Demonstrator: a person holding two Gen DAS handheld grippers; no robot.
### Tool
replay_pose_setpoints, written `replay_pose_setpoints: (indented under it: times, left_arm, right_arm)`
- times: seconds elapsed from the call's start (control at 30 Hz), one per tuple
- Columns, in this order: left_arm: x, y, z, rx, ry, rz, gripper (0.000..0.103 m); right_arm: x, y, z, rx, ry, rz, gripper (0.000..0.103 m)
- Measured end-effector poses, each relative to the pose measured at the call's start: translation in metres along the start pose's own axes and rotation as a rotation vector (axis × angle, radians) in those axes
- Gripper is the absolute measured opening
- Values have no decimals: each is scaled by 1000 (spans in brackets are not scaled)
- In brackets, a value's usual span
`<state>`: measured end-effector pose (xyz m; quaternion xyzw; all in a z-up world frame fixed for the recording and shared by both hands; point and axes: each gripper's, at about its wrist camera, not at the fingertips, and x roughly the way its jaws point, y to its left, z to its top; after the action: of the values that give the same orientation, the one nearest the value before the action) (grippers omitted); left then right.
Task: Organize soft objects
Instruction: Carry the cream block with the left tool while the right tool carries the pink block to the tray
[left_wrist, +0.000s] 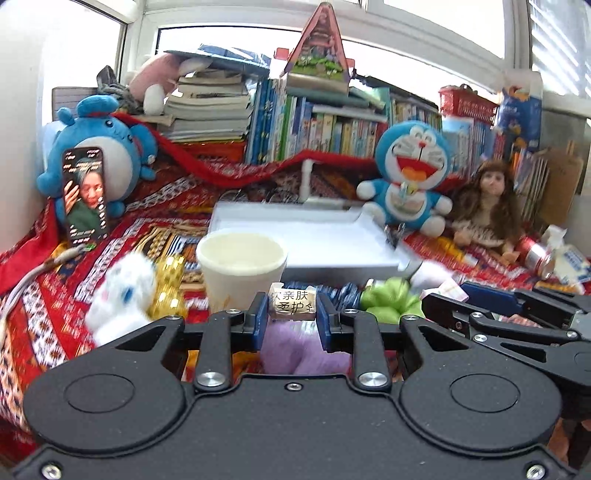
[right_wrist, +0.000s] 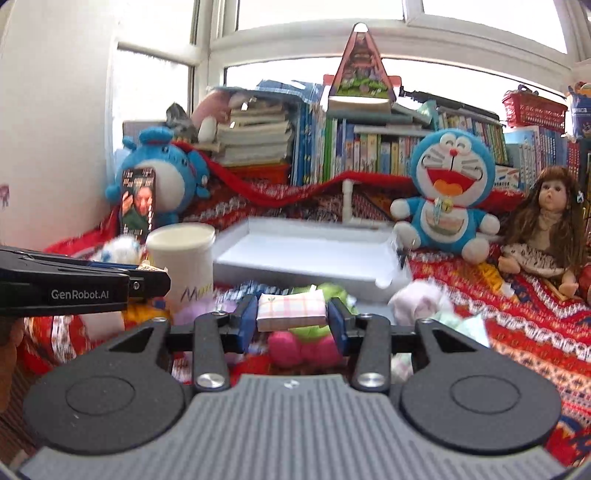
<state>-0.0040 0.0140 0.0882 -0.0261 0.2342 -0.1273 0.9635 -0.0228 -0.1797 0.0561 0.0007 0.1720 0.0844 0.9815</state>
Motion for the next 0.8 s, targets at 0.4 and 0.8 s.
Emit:
replay_pose_setpoints:
  times: [0.4,0.8]
  left_arm:
    - [40,12,120,-8,55,-60,26]
    - [151,21,193,-82,340,-40,26]
  right_arm:
    - [32,-48,70,118,52,26,48]
    - [117,-72,119,147,223,56,48]
